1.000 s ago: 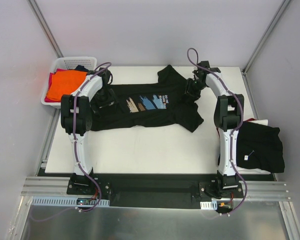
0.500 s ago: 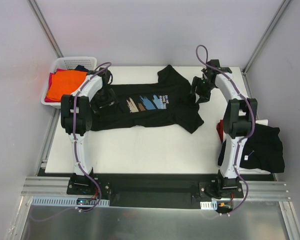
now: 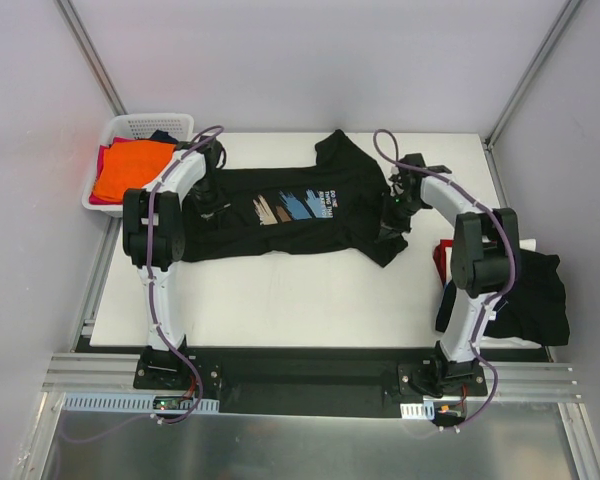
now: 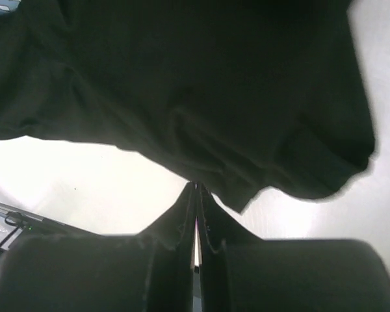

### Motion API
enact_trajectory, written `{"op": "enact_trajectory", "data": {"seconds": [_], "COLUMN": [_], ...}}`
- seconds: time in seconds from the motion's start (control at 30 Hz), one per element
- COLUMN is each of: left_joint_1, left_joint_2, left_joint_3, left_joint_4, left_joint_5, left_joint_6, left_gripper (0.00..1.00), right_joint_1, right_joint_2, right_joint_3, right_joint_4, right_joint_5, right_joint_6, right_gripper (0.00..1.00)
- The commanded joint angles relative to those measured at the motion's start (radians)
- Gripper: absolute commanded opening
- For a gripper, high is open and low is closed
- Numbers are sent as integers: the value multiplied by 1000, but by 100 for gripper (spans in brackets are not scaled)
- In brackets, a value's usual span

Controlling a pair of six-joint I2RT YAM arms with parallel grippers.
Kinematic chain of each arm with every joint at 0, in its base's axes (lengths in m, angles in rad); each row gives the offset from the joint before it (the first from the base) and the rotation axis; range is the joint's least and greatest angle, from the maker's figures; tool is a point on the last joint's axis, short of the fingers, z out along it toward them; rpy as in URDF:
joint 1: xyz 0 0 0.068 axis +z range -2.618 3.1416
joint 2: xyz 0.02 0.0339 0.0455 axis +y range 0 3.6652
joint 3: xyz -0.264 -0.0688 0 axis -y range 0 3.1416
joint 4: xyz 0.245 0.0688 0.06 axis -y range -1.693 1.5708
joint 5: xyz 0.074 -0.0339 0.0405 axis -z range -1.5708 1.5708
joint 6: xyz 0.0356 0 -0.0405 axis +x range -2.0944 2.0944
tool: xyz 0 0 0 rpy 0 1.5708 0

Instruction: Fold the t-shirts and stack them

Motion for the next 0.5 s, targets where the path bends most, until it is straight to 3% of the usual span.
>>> {"op": "enact_trajectory", "data": {"seconds": [0.0, 0.23, 0.47], "left_joint_1": [-6, -8, -11], "left_joint_2": [5, -6, -73], "left_joint_3": [27, -28, -229], "left_joint_4": [-16, 1, 72], "left_joint_5": [18, 25, 54], "left_joint_6": [4, 12, 24], "left_gripper": [0, 0, 0], "right_joint_1": [49, 78, 78], "right_joint_2": [50, 127, 48], "right_joint_3": [61, 65, -84], "right_joint_4": [45, 55, 29], "right_joint_5": [-13, -12, 59], "right_joint_6": [13, 13, 36], "right_gripper": [1, 1, 1]}}
